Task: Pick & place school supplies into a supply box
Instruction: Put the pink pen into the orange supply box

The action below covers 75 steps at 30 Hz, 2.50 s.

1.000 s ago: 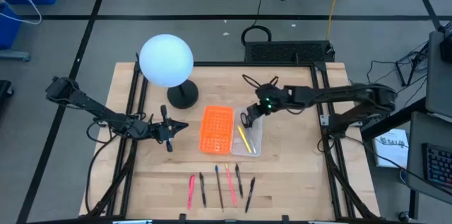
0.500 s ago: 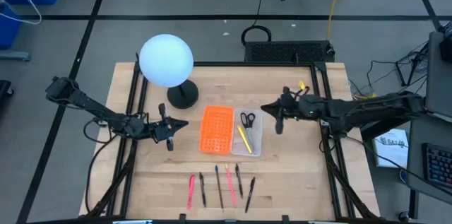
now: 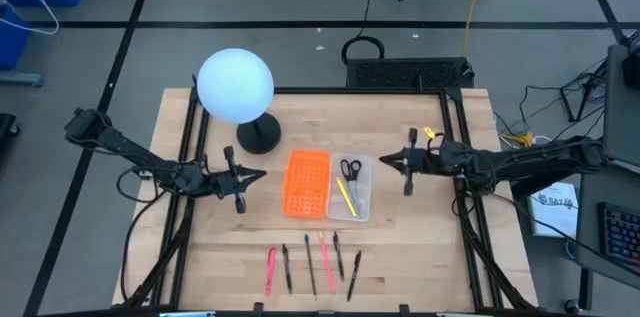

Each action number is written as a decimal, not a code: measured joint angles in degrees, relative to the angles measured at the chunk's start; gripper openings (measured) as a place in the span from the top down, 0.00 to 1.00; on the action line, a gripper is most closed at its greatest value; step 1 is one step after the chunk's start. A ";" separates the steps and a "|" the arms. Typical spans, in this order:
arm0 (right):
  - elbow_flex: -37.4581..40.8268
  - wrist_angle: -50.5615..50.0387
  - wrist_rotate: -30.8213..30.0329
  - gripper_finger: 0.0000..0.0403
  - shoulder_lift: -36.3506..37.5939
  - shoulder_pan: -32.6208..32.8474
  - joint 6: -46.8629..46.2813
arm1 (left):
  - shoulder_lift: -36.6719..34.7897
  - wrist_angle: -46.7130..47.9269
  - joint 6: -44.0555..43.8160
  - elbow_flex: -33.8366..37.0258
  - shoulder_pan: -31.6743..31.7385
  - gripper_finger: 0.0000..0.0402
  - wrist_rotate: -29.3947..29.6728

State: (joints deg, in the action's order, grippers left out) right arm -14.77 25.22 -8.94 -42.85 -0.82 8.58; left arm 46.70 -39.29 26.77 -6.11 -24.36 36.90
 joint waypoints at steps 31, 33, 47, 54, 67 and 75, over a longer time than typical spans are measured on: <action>13.71 3.59 12.13 1.00 20.62 -0.37 -4.55 | 0.28 8.16 -45.77 0.00 -1.66 0.99 3.04; 13.72 3.09 12.12 1.00 20.61 -0.37 -4.40 | 1.36 8.96 -48.86 -0.64 -3.67 0.99 5.47; 13.88 5.02 11.97 1.00 20.63 -0.35 -2.77 | 30.79 86.63 -116.75 -48.46 -18.81 0.99 -3.54; 13.88 5.00 11.99 1.00 20.63 -0.37 -4.36 | 53.35 101.31 -133.83 -70.67 -21.35 1.00 -22.75; 13.90 6.82 12.00 1.00 20.61 -0.32 -9.45 | 71.76 102.17 -134.65 -87.07 -22.64 0.82 -29.46; 13.90 8.93 11.86 1.00 20.61 -0.32 -7.29 | 71.84 101.73 -133.70 -84.56 -20.46 0.57 -34.39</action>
State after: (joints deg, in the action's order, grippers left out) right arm -0.86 34.15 2.92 -22.24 -1.15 1.29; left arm 118.54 62.44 -106.94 -90.67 -44.82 2.51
